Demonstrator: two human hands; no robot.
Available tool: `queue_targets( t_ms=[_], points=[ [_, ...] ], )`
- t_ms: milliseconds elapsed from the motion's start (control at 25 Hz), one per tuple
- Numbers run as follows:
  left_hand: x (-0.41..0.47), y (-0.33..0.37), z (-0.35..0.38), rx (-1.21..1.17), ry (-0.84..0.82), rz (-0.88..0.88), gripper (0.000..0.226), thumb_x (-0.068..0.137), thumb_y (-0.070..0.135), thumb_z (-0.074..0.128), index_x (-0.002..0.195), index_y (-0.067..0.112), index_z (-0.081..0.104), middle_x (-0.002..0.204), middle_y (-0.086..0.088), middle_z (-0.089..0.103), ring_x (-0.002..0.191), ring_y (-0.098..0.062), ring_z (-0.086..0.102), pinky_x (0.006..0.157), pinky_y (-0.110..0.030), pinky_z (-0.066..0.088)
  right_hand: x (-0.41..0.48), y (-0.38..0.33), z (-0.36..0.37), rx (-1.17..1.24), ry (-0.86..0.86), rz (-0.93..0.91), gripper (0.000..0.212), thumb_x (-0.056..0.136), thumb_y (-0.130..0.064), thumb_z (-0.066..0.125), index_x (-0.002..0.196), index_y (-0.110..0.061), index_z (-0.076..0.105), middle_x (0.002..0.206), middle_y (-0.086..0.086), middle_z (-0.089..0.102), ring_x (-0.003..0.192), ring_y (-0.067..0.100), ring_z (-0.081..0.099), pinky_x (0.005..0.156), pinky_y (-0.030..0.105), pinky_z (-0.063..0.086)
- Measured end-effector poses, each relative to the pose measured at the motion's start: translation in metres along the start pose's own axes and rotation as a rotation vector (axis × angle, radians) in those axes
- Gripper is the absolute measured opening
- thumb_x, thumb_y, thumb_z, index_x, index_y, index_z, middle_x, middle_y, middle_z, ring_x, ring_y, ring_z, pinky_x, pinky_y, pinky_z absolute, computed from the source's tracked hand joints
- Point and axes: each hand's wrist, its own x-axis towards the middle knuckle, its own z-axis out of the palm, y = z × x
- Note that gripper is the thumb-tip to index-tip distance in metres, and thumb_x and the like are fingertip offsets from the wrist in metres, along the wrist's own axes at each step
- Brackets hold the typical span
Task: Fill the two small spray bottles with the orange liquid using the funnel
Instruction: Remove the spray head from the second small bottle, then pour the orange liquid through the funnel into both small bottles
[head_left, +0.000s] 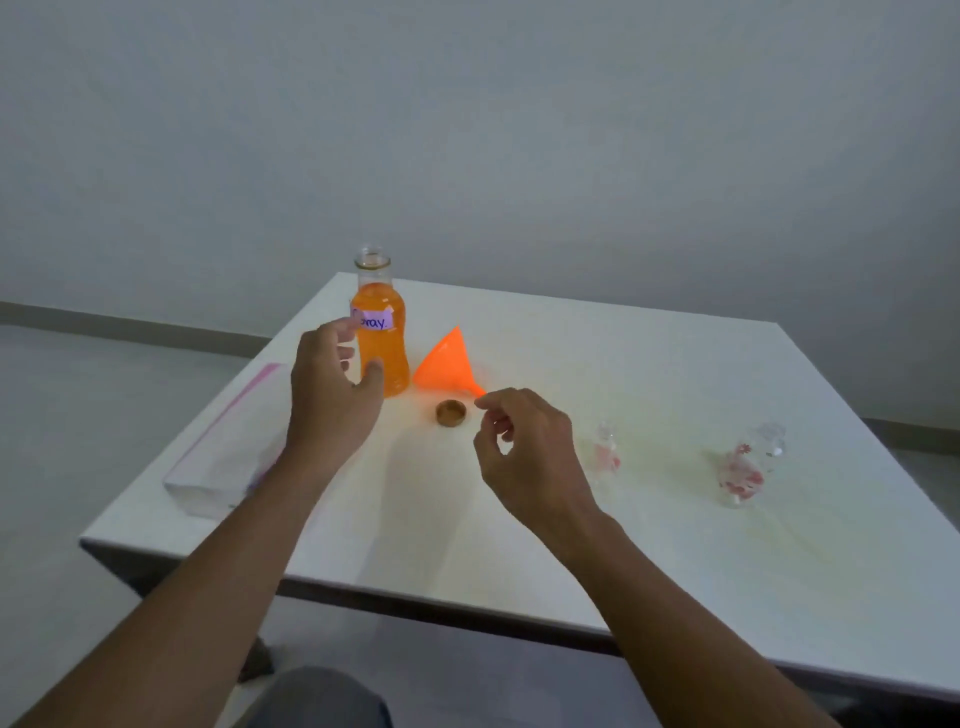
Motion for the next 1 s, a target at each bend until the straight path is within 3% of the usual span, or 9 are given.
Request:
queue_targets(
  t_ms=[160, 280, 360, 680, 840, 920, 1000],
  points=[
    [0.051, -0.007, 0.001, 0.076, -0.057, -0.111, 0.075, 0.081, 0.023, 0.077, 0.144, 0.017, 0.036, 0.144, -0.005, 0.042, 0.128, -0.021, 0.046, 0.098, -0.033, 0.044, 0.057, -0.003, 0.036, -0.035, -0.218, 0.204, 0.063, 0.09, -0.023, 0.069, 0.145, -0.014, 0.04, 0.136, 0.011, 0.05, 0.124, 0.027, 0.05, 0.097, 0.033, 0.046],
    [0.073, -0.013, 0.009, 0.097, -0.136, -0.178, 0.091, 0.076, 0.03, 0.083, 0.149, 0.018, 0.029, 0.149, -0.006, 0.041, 0.133, -0.025, 0.044, 0.099, -0.037, 0.044, 0.09, 0.0, 0.059, -0.052, -0.296, 0.326, 0.094, 0.083, -0.036, 0.077, 0.155, -0.015, 0.02, 0.147, 0.011, 0.036, 0.135, 0.031, 0.038, 0.104, 0.044, 0.046],
    [0.082, -0.02, 0.016, 0.092, -0.195, -0.203, 0.096, 0.074, 0.032, 0.085, 0.15, 0.021, 0.027, 0.149, -0.005, 0.043, 0.133, -0.025, 0.045, 0.095, -0.034, 0.044, 0.107, 0.005, 0.074, -0.061, -0.314, 0.407, 0.106, 0.078, -0.043, 0.081, 0.157, -0.014, 0.015, 0.15, 0.01, 0.033, 0.141, 0.031, 0.033, 0.106, 0.043, 0.042],
    [0.1, -0.037, 0.035, 0.12, -0.276, -0.206, 0.081, 0.067, 0.048, 0.085, 0.133, 0.02, 0.048, 0.125, -0.001, 0.06, 0.114, -0.022, 0.058, 0.088, -0.035, 0.053, 0.128, 0.015, 0.085, 0.048, -0.268, 0.491, 0.105, 0.072, -0.046, 0.086, 0.154, -0.02, 0.026, 0.153, 0.002, 0.039, 0.14, 0.025, 0.039, 0.099, 0.035, 0.044],
    [0.098, -0.026, 0.033, 0.162, -0.254, -0.179, 0.082, 0.065, 0.051, 0.086, 0.131, 0.02, 0.05, 0.124, -0.001, 0.061, 0.111, -0.022, 0.058, 0.083, -0.032, 0.05, 0.122, 0.005, 0.045, 0.186, -0.151, 0.461, 0.11, 0.068, -0.045, 0.09, 0.155, -0.025, 0.026, 0.155, -0.001, 0.039, 0.14, 0.024, 0.04, 0.093, 0.031, 0.043],
    [0.093, -0.019, 0.027, 0.148, -0.223, -0.153, 0.082, 0.062, 0.054, 0.086, 0.129, 0.019, 0.053, 0.12, -0.001, 0.062, 0.11, -0.023, 0.058, 0.083, -0.035, 0.053, 0.117, 0.0, 0.016, 0.21, -0.096, 0.426, 0.112, 0.064, -0.046, 0.092, 0.154, -0.026, 0.029, 0.153, -0.002, 0.041, 0.137, 0.023, 0.044, 0.1, 0.036, 0.048],
    [0.082, -0.008, 0.019, 0.129, -0.218, -0.111, 0.08, 0.061, 0.054, 0.087, 0.126, 0.02, 0.055, 0.116, 0.0, 0.064, 0.107, -0.023, 0.059, 0.083, -0.037, 0.054, 0.109, -0.002, -0.018, 0.265, -0.047, 0.395, 0.107, 0.06, -0.046, 0.094, 0.149, -0.026, 0.039, 0.142, -0.005, 0.05, 0.127, 0.02, 0.054, 0.097, 0.04, 0.054]
  ],
)
